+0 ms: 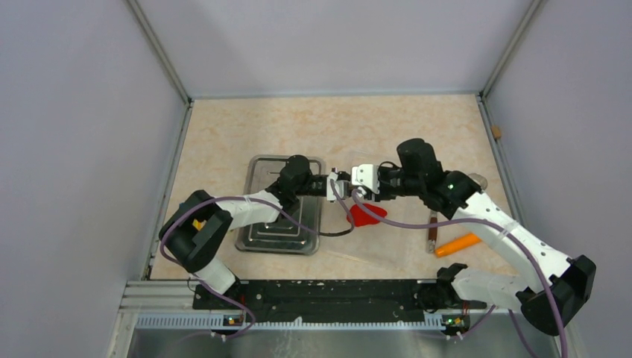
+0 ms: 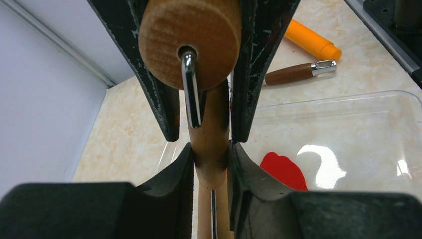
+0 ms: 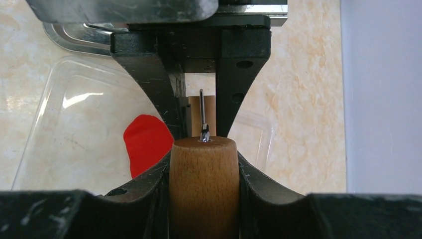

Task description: Roll out the dumpling wrappers from the dough

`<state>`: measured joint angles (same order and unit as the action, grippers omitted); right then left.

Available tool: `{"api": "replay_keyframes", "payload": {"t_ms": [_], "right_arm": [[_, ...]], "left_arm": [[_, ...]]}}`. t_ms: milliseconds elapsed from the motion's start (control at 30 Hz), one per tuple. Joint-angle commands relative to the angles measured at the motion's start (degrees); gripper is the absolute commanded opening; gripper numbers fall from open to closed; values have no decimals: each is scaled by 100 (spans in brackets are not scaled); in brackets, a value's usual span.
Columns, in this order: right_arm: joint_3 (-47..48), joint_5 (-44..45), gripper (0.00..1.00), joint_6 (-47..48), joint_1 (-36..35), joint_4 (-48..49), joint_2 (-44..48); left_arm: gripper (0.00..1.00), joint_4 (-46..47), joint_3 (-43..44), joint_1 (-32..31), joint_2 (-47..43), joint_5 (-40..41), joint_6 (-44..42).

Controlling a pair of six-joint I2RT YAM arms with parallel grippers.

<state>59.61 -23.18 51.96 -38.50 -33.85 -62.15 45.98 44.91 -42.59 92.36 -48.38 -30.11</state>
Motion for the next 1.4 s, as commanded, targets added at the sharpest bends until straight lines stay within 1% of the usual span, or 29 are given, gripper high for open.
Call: {"api": "replay_keyframes", "payload": {"t_ms": [0, 100, 167, 233, 267, 333, 367, 433, 533, 633, 667, 700, 767, 833, 867, 900, 933, 967, 1000, 1033, 1067, 1133, 1167, 1267, 1300, 1367], "right_arm": [[-6, 84, 0, -187, -96, 582, 175], [0, 135, 0, -194, -96, 458, 186], [129, 259, 1, -227, -96, 158, 89], [531, 390, 20, -429, -96, -420, -149], [796, 387, 27, -477, -96, -760, -310], [1322, 308, 37, -503, -96, -1530, -577], [1477, 298, 40, -537, -96, -1727, -678], [1750, 303, 44, -592, -96, -2004, -851], [2056, 358, 45, -548, -96, -2376, -1118], [2209, 397, 47, -565, -96, -2476, -1235], [2222, 401, 47, -550, -96, -2465, -1238], [2220, 390, 44, -533, -96, -2450, -1242], [2196, 321, 33, -480, -96, -2456, -1270], [2150, 307, 16, -468, -96, -2444, -1313], [2126, 282, 7, -468, -96, -2432, -1324], [2083, 262, 0, -468, -96, -2394, -1313], [2010, 265, 0, -487, -96, -2311, -1279], [1914, 296, 0, -516, -96, -2135, -1223], [1757, 329, 0, -542, -96, -1977, -1152], [1630, 368, 0, -573, -96, -1812, -1076], [1521, 399, 0, -614, -96, -1661, -1002], [1361, 454, 0, -678, -96, -1439, -878], [1314, 469, 0, -705, -96, -1382, -838], [1236, 486, 0, -744, -96, -1383, -789], [1173, 476, 0, -755, -96, -1351, -746], [989, 463, 0, -766, -96, -1233, -605]], "left_arm": [[16, 365, 212, -64, 30, -80, 189], [1, 455, 181, -75, 88, 20, 385], [0, 528, 125, -74, 85, 69, 508], [0, 444, 101, -74, 66, 83, 525], [0, 405, 93, -68, 56, 90, 518], [0, 340, 106, -57, 61, 96, 469], [0, 289, 127, -52, 71, 108, 438], [0, 223, 157, -48, 96, 135, 424], [0, 217, 180, -49, 108, 139, 436], [0, 171, 197, -48, 125, 136, 453], [0, 173, 203, -48, 125, 137, 460], [0, 169, 203, -49, 125, 136, 462], [0, 170, 209, -48, 125, 140, 467], [0, 174, 211, -48, 138, 140, 462], [5, 193, 210, -48, 153, 131, 462], [16, 224, 197, -48, 174, 126, 450], [28, 310, 201, -49, 214, 118, 452], [38, 431, 209, -60, 283, 93, 457], [44, 580, 217, -72, 370, 68, 463], [48, 720, 231, -93, 462, 74, 458], [48, 838, 257, -119, 566, 86, 450], [48, 1011, 308, -177, 771, 151, 444], [44, 1091, 323, -210, 838, 181, 444], [19, 1066, 333, -301, 936, 245, 479], [12, 1081, 310, -311, 953, 276, 545], [4, 1203, 203, -341, 991, 350, 654]]}}
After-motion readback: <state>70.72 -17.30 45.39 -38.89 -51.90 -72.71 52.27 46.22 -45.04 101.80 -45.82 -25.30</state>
